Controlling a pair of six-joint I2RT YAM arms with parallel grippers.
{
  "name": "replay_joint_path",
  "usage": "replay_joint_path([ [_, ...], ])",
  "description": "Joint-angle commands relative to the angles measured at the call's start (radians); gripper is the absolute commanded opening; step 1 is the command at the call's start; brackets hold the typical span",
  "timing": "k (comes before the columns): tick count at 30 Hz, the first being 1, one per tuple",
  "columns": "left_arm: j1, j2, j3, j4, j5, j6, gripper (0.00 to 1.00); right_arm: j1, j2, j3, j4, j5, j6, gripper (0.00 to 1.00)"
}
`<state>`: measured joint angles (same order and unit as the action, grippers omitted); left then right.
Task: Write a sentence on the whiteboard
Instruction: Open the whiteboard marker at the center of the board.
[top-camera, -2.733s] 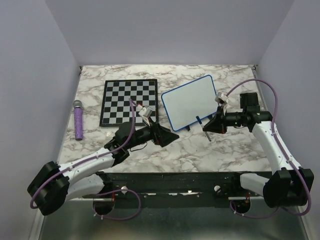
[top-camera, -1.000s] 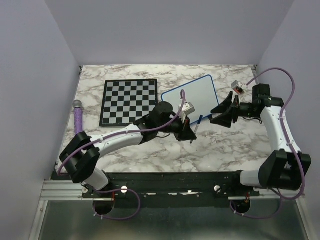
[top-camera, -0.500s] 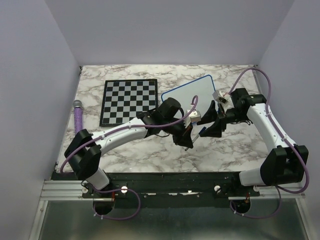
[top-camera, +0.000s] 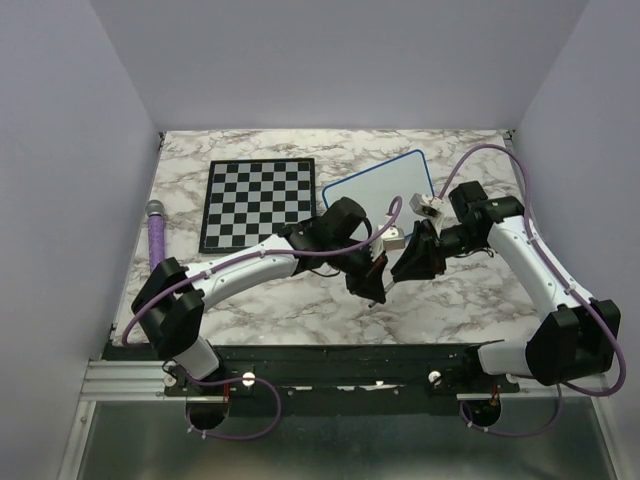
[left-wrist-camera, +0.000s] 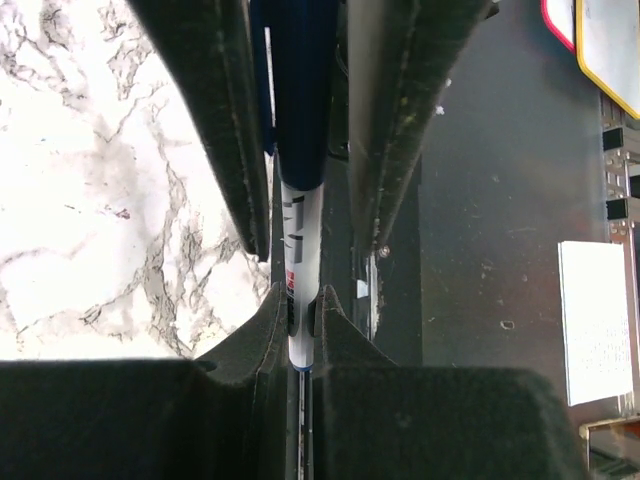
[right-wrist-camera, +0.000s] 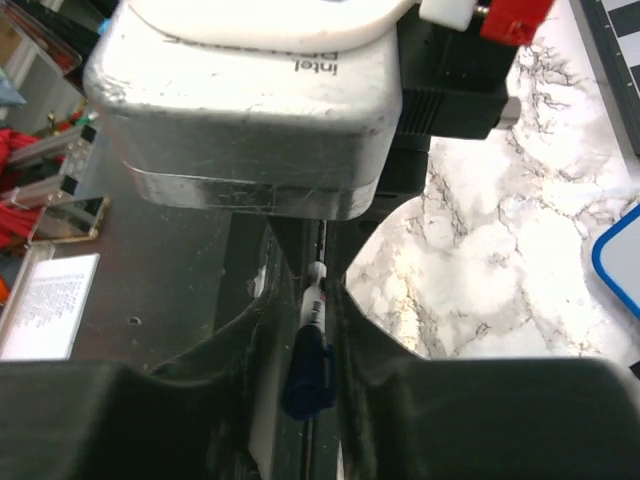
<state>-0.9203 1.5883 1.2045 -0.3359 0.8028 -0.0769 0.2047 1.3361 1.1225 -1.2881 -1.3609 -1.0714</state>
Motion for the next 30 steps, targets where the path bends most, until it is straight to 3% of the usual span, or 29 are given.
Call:
replay_joint_path([
  [1, 0.008, 0.002, 0.035, -0.005, -0.005, 0.014, 0.0, 0.022, -0.028, -0.01, 0.026, 0.04, 0.073, 0.25],
  [12, 0.02, -0.022, 0.046, -0.032, -0.008, 0.029, 0.0, 0.022, -0.037, -0.012, 0.052, 0.065, 0.102, 0.34],
  [16, 0.023, -0.025, 0.044, -0.035, -0.007, 0.031, 0.0, 0.024, -0.038, -0.009, 0.042, 0.059, 0.093, 0.01],
  [19, 0.024, -0.031, 0.041, -0.032, -0.013, 0.02, 0.0, 0.024, -0.04, 0.002, 0.016, 0.04, 0.074, 0.0],
  [22, 0.041, -0.068, 0.0, 0.027, -0.033, -0.029, 0.34, 0.022, -0.055, 0.011, 0.018, 0.029, 0.079, 0.01],
  [23, 0.05, -0.114, -0.02, 0.093, -0.034, -0.075, 0.57, 0.019, -0.075, 0.017, 0.032, 0.034, 0.118, 0.01],
  [26, 0.081, -0.22, -0.152, 0.304, -0.065, -0.211, 0.88, -0.022, -0.112, 0.04, 0.101, 0.022, 0.224, 0.0],
  [28, 0.115, -0.344, -0.279, 0.438, -0.123, -0.283, 0.97, -0.062, -0.133, 0.066, 0.13, -0.01, 0.27, 0.0],
  [30, 0.132, -0.451, -0.376, 0.665, -0.178, -0.407, 0.99, -0.077, -0.14, 0.109, 0.168, -0.044, 0.349, 0.01],
])
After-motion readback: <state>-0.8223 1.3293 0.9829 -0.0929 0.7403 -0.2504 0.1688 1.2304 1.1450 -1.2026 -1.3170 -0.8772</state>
